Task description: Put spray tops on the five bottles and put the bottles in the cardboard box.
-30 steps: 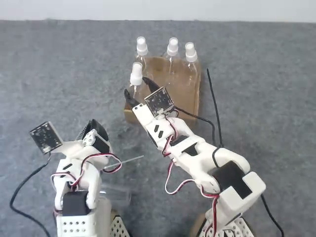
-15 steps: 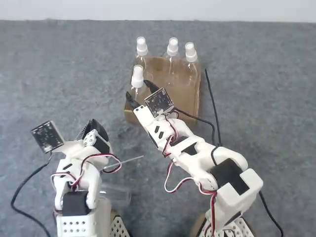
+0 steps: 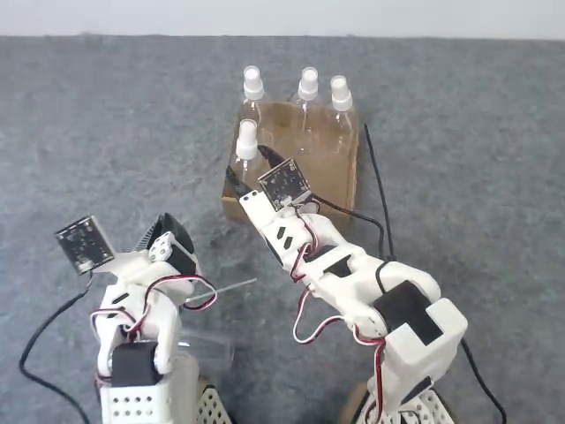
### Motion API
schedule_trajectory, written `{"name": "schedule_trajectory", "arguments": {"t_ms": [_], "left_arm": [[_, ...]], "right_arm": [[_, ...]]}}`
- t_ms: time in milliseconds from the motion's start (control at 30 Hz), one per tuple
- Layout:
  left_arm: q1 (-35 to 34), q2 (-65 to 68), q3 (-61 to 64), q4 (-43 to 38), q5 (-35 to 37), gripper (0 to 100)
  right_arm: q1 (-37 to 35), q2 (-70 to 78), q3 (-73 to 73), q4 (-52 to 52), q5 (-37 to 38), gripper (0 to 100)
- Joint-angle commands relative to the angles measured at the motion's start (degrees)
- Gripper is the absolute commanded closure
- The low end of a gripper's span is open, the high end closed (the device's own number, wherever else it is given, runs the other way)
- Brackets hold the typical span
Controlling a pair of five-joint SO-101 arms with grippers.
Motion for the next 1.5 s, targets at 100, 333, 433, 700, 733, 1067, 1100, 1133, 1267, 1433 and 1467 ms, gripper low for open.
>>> {"name": "schedule_trajectory", "arguments": {"t_ms": [100, 333, 433, 700, 733, 1067, 1100, 1133, 1267, 1433, 1467], "left_arm": [[-0.3, -0.4, -0.3, -2.0, -0.8, 98], [-0.3, -0.4, -0.3, -2.0, -0.8, 98], [-0.3, -0.4, -0.3, -2.0, -0.8, 98], [-0.3, -0.4, -0.3, -2.0, -0.8, 98], [-0.3, -0.4, -0.3, -2.0, -0.8, 98], [-0.3, -0.4, -0.3, -2.0, -0.8, 98], [-0.3, -0.4, -0.3, -2.0, -0.8, 98], [-0.3, -0.4, -0.3, -2.0, -0.8, 98], [-0.3, -0.4, 0.6, -3.3, -0.8, 98], [-0.3, -0.4, 2.8, -7.3, -0.8, 98], [-0.3, -0.4, 2.8, -7.4, -0.8, 98]], "right_arm": [[0.4, 0.5, -4.3, -1.3, -0.2, 99.1], [0.4, 0.9, -4.7, -1.3, -0.1, 96.2], [0.4, 1.0, -4.7, -0.8, -0.1, 88.7], [0.3, 0.7, -4.4, -0.7, -0.1, 86.1], [0.3, 0.7, -4.4, -0.7, -0.1, 86.0], [0.3, 0.7, -4.4, -0.7, 4.6, 86.0], [0.3, 0.7, -4.4, -0.7, 4.6, 86.0], [0.3, 0.7, -4.4, -0.7, 4.7, 86.0], [0.2, 0.7, -4.4, -0.6, 4.7, 85.9], [-1.4, 0.6, -4.4, 3.3, 4.7, 77.9], [-1.5, 0.6, -4.4, 3.6, 4.7, 77.5]]}}
